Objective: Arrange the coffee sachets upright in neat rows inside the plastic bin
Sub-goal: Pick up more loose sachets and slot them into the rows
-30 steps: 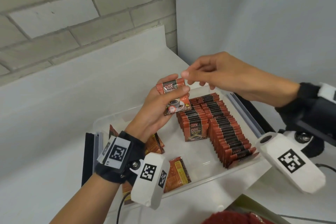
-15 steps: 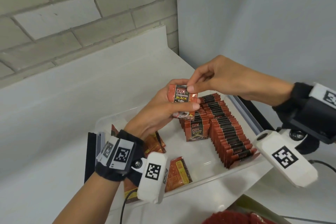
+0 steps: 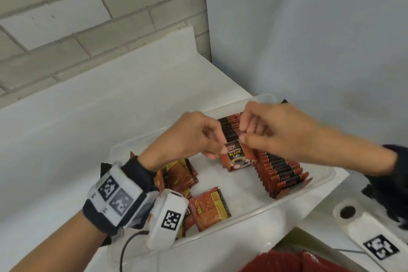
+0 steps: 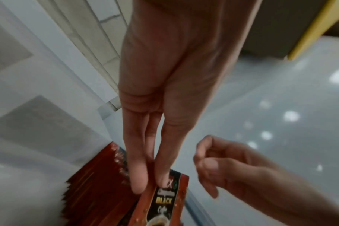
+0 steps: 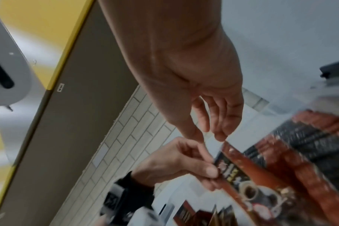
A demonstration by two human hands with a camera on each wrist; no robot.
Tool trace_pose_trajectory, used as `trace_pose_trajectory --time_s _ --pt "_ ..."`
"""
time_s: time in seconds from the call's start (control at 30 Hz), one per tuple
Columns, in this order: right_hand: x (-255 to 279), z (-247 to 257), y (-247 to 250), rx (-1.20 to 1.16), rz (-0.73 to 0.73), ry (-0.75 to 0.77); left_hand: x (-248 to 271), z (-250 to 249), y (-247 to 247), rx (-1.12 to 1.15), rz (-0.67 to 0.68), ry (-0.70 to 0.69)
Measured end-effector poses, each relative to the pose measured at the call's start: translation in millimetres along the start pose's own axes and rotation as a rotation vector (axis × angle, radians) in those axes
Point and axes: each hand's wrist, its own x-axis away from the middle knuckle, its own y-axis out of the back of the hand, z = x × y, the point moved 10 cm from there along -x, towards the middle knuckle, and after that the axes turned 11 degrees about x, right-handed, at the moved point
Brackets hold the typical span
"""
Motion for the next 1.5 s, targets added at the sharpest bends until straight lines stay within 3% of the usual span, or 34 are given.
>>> trace_pose_trajectory --time_s 0.1,0.17,0.3,0.43,0.53,0.63,0.77,0.83,0.9,1.0,1.07,1.23,1.37,1.5 --pt "16 0 -53 0.085 0.282 0.036 -7 14 -6 -0.097 0.026 0.06" --pt "20 -9 -78 0.161 0.393 0.028 -12 19 -12 -0.156 0.05 0.083" --pt "15 -21 -101 0.276 0.478 -0.003 -17 17 -17 -0.354 0.061 0.066" --pt "14 -26 -104 0.325 0.523 -0.028 -14 -11 -20 -0.657 0.118 -0.117" --pt "14 -26 -103 0.314 0.518 -0.029 -9 3 -26 -0.849 0.235 -0.03" --pt "14 -24 -103 0.323 0.53 -0.029 -7 15 -28 -0.952 0.268 0.022" --pt "16 -23 -103 0.321 0.529 -0.025 1 11 -20 -0.74 0.248 0.05" --pt "16 -23 -103 0.316 0.536 -0.027 2 14 5 -0.517 0.075 0.111" --pt "17 -24 -102 0.312 0.544 -0.034 7 33 22 -0.236 -0.056 0.256" --pt "15 -24 -100 0.312 0.534 -0.038 16 68 2 0.156 -0.006 0.472" --pt "15 -23 -99 0.318 0.533 -0.035 13 74 -12 0.342 0.0 0.475" --pt "15 -22 -99 0.327 0.534 -0.028 -4 60 -32 0.424 0.055 0.315" --pt "15 -22 -99 0.324 0.544 -0.02 -1 72 -28 0.518 -0.04 0.41" --pt "13 -25 -98 0.271 0.517 -0.035 4 73 -52 0.604 0.042 0.471"
